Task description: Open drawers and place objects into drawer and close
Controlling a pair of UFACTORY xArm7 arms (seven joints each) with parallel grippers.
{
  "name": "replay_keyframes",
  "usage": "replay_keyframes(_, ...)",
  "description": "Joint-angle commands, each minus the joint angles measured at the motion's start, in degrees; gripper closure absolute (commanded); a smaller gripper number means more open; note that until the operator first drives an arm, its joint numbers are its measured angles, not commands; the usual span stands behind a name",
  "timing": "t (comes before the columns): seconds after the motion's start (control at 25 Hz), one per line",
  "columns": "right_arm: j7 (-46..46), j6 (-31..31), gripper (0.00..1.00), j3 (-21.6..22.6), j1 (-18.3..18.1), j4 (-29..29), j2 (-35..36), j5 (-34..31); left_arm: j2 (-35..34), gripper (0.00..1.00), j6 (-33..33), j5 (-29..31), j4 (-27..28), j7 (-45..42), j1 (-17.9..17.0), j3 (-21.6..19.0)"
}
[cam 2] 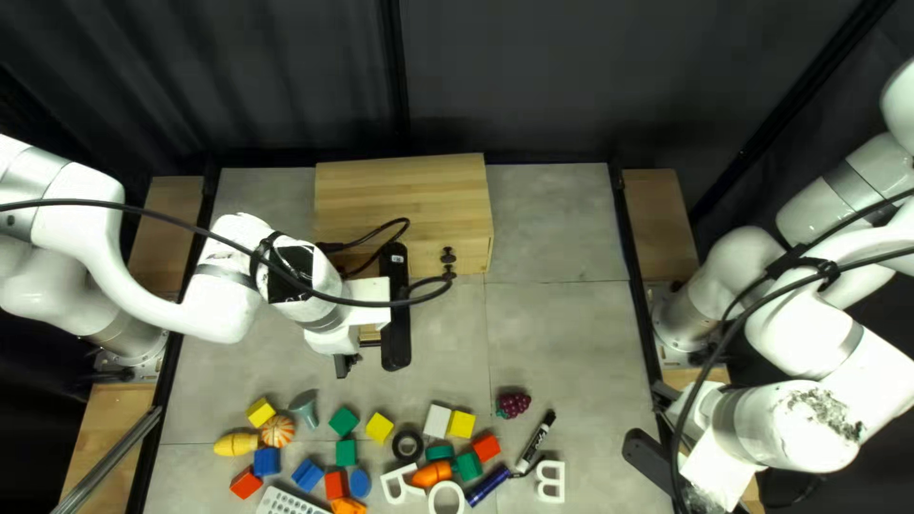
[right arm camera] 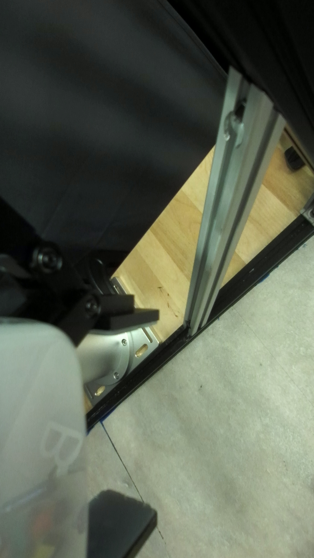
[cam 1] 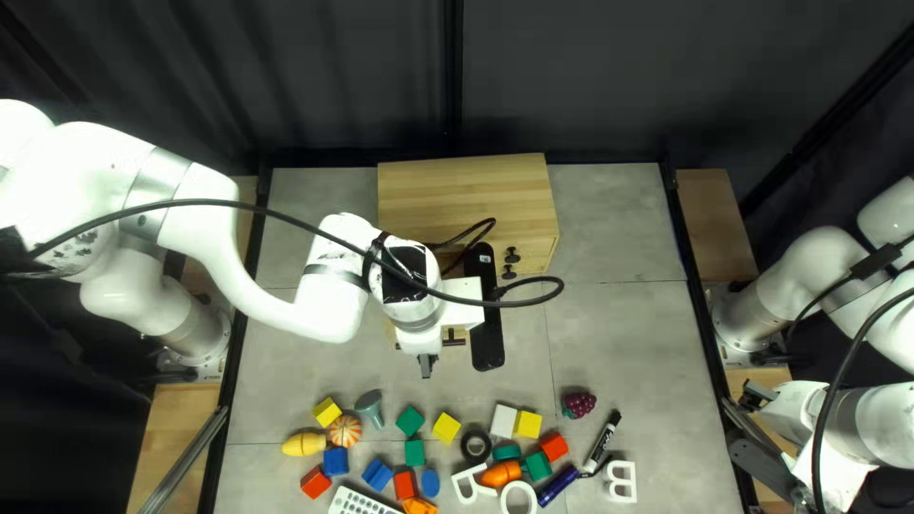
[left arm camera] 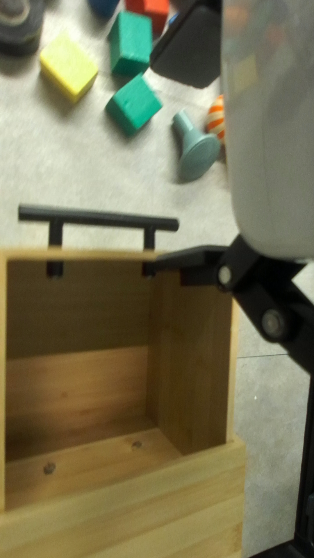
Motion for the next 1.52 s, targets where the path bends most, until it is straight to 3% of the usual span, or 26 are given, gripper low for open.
replay_keyframes(0.04, 0.0, 0.0, 0.00, 0.0, 0.0, 0.0, 0.0, 0.0, 0.1, 0.00, -1.2, 0.5, -1.4, 0.0, 0.6, 0.6)
replay_keyframes(0.32, 0.0, 0.0, 0.00, 0.0, 0.0, 0.0, 0.0, 0.0, 2.0, 0.00, -4.0, -2.1, -2.2, 4.2, 0.9, 0.8)
replay_keyframes(0.84, 0.0, 0.0, 0.00, 0.0, 0.0, 0.0, 0.0, 0.0, 2.6, 0.00, -2.9, -10.5, -1.1, 12.5, 1.3, 0.8)
replay_keyframes(1.52, 0.0, 0.0, 0.00, 0.0, 0.0, 0.0, 0.0, 0.0, 3.4, 0.00, -2.0, -12.6, 0.4, 13.5, 0.7, 0.1)
